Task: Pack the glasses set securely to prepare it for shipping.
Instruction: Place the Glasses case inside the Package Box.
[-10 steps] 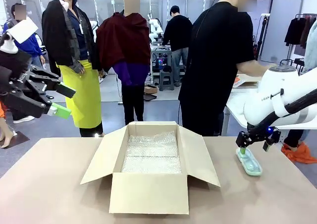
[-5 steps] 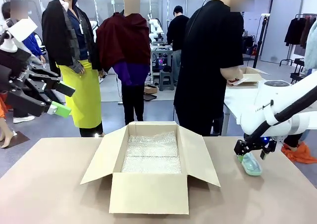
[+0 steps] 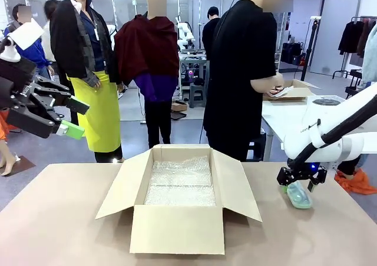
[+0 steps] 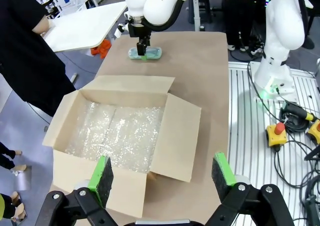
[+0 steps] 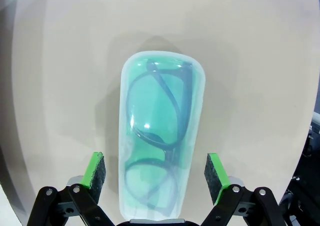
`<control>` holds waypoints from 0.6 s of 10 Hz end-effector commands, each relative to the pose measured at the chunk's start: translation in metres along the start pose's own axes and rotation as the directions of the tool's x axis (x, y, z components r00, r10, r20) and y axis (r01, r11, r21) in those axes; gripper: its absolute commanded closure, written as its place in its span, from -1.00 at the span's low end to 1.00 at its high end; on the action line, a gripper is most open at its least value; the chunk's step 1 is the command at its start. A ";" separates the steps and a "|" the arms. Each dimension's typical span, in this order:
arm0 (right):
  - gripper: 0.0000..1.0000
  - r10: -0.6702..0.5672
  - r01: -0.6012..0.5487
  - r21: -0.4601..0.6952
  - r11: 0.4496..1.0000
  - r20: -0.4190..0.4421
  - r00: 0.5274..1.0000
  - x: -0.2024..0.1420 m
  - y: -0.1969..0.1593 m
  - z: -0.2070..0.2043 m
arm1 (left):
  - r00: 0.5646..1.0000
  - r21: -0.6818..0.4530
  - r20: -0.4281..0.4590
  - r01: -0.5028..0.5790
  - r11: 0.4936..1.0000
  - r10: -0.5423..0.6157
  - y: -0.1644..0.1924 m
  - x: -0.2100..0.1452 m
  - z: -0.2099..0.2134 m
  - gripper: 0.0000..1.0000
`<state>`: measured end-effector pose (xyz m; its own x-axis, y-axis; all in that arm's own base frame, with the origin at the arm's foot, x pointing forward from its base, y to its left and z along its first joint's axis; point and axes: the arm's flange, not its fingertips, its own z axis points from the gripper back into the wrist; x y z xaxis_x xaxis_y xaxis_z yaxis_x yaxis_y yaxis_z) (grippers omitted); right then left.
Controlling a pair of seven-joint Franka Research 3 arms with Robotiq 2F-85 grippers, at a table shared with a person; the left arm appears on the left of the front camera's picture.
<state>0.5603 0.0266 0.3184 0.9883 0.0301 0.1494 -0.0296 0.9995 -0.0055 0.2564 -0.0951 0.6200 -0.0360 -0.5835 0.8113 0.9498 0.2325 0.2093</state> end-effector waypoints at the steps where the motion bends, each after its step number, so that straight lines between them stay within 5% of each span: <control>1: -1.00 -0.031 0.031 0.015 0.999 -0.006 1.000 0.010 0.005 -0.011 | 1.000 -0.014 0.012 0.018 1.000 -0.018 0.001 0.000 0.000 -1.00; 4: -1.00 -0.055 0.055 0.032 0.998 -0.009 0.998 0.014 0.005 -0.019 | 1.000 -0.014 0.012 0.018 1.000 -0.018 0.001 0.000 0.000 -1.00; 6: -0.62 -0.052 0.052 0.035 0.998 -0.003 0.999 0.015 0.005 -0.016 | 1.000 -0.014 0.012 0.018 1.000 -0.018 0.001 0.000 0.000 -1.00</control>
<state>0.5755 0.0277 0.3030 0.9907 -0.0006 0.1361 -0.0025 0.9998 0.0221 0.2563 -0.0953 0.6200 -0.0384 -0.5843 0.8106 0.9493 0.2319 0.2122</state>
